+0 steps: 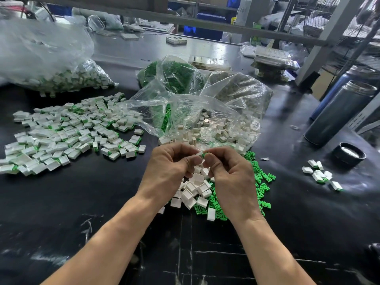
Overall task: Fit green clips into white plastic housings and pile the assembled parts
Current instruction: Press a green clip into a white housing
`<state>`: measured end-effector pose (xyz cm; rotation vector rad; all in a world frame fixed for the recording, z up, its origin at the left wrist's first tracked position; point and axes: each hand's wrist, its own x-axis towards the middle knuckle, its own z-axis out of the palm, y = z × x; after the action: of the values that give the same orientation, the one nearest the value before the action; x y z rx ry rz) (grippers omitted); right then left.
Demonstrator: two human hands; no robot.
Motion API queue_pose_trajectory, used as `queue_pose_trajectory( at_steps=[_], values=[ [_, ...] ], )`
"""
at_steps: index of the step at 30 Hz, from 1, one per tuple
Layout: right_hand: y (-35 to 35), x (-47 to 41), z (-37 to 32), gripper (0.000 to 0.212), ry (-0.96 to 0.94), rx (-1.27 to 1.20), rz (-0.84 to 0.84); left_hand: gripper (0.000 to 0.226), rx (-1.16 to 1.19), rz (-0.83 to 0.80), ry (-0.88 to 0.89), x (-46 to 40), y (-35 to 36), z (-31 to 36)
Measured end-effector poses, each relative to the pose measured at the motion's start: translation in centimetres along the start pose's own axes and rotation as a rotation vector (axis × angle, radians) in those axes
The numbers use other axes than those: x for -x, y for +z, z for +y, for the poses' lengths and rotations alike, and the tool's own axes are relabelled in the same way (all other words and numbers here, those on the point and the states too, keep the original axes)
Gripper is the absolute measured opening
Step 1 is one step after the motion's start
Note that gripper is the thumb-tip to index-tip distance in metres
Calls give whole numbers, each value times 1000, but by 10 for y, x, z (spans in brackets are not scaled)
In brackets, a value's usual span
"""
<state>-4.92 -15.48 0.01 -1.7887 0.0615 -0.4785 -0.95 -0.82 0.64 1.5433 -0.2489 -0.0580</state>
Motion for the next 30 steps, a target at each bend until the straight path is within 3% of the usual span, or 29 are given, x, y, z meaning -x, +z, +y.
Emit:
queue_pose_trajectory(
  at_steps=[13,20,30],
  values=[
    [-1,3,-3,11,-53,167,-24,17,-176,15,31,4,2,5],
    [5,3,-1,17,-15,-89,10,13,17,39,-29,3,1,2],
    [8,4,5,21,9,-83,-7,5,11,41,2,-2,0,-1]
  ],
)
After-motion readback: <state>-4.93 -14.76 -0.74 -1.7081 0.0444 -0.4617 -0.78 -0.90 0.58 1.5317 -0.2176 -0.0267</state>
